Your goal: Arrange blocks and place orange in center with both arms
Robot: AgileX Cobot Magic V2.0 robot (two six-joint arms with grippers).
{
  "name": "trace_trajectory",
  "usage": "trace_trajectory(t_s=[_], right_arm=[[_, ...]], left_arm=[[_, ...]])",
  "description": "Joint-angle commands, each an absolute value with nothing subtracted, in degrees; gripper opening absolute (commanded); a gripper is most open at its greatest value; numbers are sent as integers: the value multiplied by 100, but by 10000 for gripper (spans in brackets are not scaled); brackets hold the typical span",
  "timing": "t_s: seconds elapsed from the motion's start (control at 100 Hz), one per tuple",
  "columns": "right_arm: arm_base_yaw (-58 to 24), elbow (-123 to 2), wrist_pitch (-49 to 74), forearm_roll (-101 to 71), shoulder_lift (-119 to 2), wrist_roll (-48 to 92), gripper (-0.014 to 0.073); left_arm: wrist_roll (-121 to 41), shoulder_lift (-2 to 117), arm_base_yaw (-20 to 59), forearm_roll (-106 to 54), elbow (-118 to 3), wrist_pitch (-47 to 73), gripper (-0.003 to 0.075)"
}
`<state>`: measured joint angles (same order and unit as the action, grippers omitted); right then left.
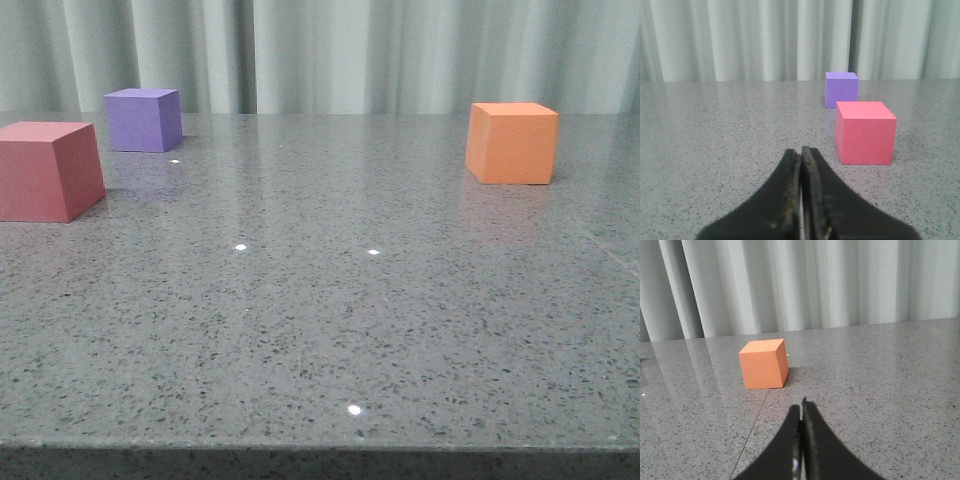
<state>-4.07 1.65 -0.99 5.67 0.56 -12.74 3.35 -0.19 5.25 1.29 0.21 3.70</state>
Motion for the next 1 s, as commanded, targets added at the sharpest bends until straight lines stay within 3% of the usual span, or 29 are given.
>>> trace_trajectory(t_s=[0.0,0.31,0.51,0.99], right_arm=[[-367,56,-623,571,149,-1228,-69],[-367,-140,-544,416,142,-1234,-69],[-367,-1101,730,390,-52,-1234,-69],[-367,-4549,4294,390,-3480,-1234,-69]], left_arm=[[401,-225,515,124,253,-80,-20],[401,-225,515,124,253,-80,-20],[401,-225,515,124,253,-80,-20],[401,-225,515,124,253,-80,-20]])
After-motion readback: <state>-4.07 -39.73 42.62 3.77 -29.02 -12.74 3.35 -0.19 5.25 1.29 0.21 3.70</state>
